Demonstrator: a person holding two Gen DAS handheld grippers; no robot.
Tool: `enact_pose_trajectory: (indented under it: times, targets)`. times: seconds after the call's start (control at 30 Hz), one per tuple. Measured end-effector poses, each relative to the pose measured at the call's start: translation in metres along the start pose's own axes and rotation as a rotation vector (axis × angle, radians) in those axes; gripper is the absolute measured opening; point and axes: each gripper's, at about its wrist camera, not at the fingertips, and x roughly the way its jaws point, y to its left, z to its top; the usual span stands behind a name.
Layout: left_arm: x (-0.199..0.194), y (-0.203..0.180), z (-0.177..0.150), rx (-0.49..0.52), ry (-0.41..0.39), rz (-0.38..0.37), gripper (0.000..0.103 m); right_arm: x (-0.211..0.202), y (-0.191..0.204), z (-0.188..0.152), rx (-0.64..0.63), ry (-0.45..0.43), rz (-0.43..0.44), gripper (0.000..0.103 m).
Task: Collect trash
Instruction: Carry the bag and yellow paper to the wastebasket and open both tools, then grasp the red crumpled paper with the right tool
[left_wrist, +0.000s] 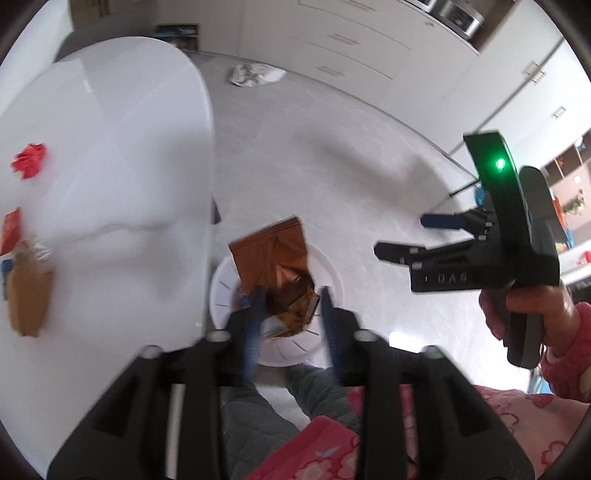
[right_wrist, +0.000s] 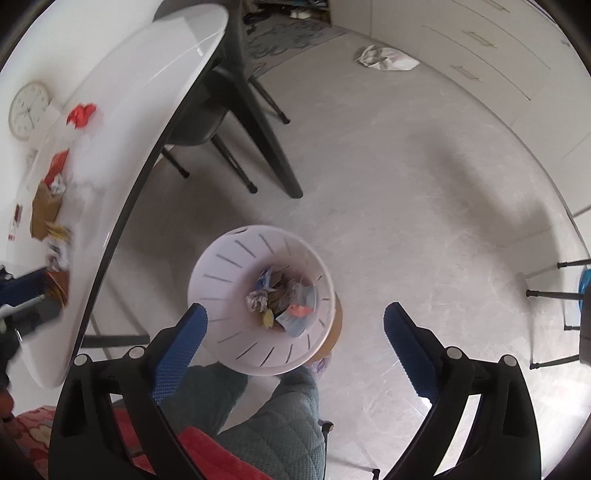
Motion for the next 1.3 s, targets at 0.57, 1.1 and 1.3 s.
enact_pose_trajectory:
  times: [0.57,1.1,1.3]
  targets:
    - [-0.031,0.024,-0.014,-0.096,-0.077,0.104,0.095,-0.019,0.025,0.013,-0.051,-0.066,0.016,0.096]
    - [-0.078,0.143,-0.049,-0.429,-0.181,0.294,0.095,-0.026,0.115,0.052,-0.191,-0.102,0.093,0.096]
    - [-0.097,0.194,-0.06,-0.526,-0.211,0.334,0.095,-0.025,0.174,0.096,-0.296,-0.144,0.15,0.096]
